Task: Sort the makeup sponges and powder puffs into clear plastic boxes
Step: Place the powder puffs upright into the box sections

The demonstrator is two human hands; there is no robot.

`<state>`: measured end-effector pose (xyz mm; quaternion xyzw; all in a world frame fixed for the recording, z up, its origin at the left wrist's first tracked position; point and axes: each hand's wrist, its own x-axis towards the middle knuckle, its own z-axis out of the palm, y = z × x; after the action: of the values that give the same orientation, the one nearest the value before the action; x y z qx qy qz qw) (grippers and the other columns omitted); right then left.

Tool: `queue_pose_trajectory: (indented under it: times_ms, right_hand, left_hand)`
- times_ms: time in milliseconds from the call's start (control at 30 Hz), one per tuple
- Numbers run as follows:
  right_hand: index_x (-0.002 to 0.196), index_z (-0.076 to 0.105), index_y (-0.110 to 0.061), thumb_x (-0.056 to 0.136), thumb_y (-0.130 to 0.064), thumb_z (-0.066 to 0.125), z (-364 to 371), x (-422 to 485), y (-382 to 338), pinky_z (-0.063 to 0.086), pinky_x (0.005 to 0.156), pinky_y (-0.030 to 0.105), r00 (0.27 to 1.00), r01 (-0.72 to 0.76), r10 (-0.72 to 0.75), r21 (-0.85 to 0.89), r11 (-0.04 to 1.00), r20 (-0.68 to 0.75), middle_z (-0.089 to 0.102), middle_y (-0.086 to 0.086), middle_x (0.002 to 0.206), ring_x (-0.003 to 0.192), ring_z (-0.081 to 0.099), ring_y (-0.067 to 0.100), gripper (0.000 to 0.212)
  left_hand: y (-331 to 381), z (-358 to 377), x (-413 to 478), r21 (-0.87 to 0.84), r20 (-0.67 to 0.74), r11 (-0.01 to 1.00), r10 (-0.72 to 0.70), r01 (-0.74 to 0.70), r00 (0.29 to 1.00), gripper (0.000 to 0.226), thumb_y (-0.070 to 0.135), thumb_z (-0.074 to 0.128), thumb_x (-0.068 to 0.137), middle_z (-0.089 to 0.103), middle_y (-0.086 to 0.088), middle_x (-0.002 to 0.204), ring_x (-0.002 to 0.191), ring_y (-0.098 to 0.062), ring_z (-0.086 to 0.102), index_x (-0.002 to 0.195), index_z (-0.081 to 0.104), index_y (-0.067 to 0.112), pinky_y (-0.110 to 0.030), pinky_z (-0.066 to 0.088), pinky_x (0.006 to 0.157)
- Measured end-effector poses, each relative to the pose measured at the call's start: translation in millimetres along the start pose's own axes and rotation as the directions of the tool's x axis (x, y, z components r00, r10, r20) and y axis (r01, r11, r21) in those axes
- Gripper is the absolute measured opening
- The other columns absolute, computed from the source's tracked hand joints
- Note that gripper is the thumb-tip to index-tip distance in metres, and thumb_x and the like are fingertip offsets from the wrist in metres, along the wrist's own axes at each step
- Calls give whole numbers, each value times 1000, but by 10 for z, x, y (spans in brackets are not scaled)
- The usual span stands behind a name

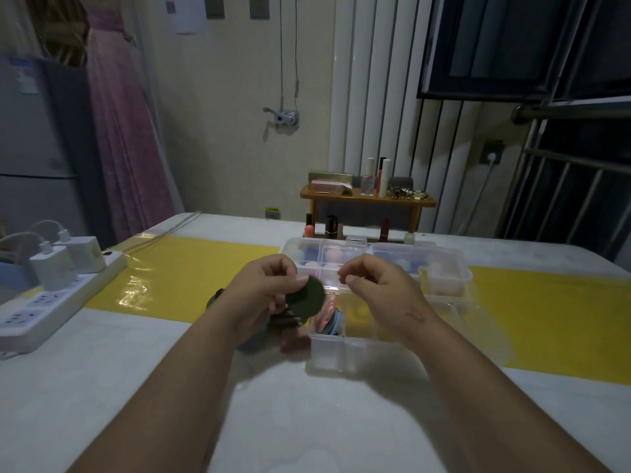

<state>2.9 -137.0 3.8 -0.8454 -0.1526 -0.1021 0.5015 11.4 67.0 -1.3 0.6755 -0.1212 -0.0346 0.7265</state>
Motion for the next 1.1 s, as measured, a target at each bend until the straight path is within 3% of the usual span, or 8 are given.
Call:
queue_pose_trajectory:
  times_ms: [67, 167, 367, 500, 667, 800, 900, 1100]
  right_hand:
    - [97, 64, -26, 99, -23, 54, 7, -3, -16, 53, 87, 31, 1000, 8, -8, 59, 998, 4, 68, -2, 99, 98, 63, 14, 10]
    - [97, 62, -28, 98, -30, 56, -4, -14, -30, 53, 81, 26, 999, 15, -20, 127, 992, 35, 70, -4, 96, 95, 65, 10, 6]
    - [90, 67, -23, 91, -12, 66, -24, 0, -8, 59, 78, 32, 999, 42, -38, 130, 991, -35, 69, 0, 89, 89, 66, 21, 11]
    - [88, 68, -18, 90, -8, 64, -57, 21, 1, 50, 65, 18, 983, 14, 31, 245, 969, -179, 68, 0, 86, 82, 62, 12, 12]
    - [77, 61, -17, 86, -6, 62, -78, 4, 16, 44, 61, 24, 951, -19, 34, 49, 999, -308, 59, 0, 76, 73, 54, 13, 14]
    - [75, 62, -19, 84, -12, 62, -49, 11, 32, 55, 67, 34, 979, -94, 63, -157, 983, -193, 60, 1, 76, 75, 58, 17, 11]
    - [78, 60, -25, 87, -16, 62, -6, 9, 28, 57, 72, 32, 991, -95, 63, -290, 952, -118, 60, -2, 81, 78, 58, 13, 13]
    - [77, 62, -28, 87, -19, 64, 7, 35, 42, 56, 75, 29, 991, -128, 105, -383, 915, -80, 61, -7, 81, 77, 57, 9, 13]
  left_hand:
    - [-17, 72, 24, -13, -103, 999, 51, -52, 993, 22, 12, 77, 74, 55, 2, 54, 53, -15, 47, 71, 56, 11, -28, 36, 56]
    - [-37, 191, 52, 43, -188, 994, 108, -102, 976, 20, 6, 69, 85, 53, 10, 46, 43, -3, 45, 73, 54, 9, -18, 35, 44]
    - [-73, 297, 46, 146, -174, 987, 87, -62, 981, 17, 9, 66, 90, 56, 11, 51, 44, 1, 48, 74, 61, 7, -10, 37, 45]
    - [-123, 288, 61, 269, -228, 962, 20, 44, 973, 22, -8, 60, 82, 63, 6, 62, 61, -13, 57, 76, 70, 11, -23, 46, 55]
    - [-124, 305, 48, 328, -246, 939, -21, 103, 969, 25, -8, 56, 79, 59, 9, 50, 56, -16, 50, 74, 71, 12, -23, 42, 50]
    - [-114, 302, 28, 338, -249, 933, -34, 120, 968, 23, -5, 58, 80, 64, 2, 64, 64, -18, 55, 76, 71, 14, -33, 51, 61]
    - [-99, 320, 18, 346, -242, 930, -39, 124, 969, 23, -4, 57, 82, 68, -5, 79, 70, -20, 60, 77, 70, 14, -39, 56, 69]
    - [-99, 315, 7, 358, -239, 926, -33, 120, 970, 21, -4, 57, 82, 69, -9, 82, 64, -16, 58, 78, 70, 13, -28, 52, 57]
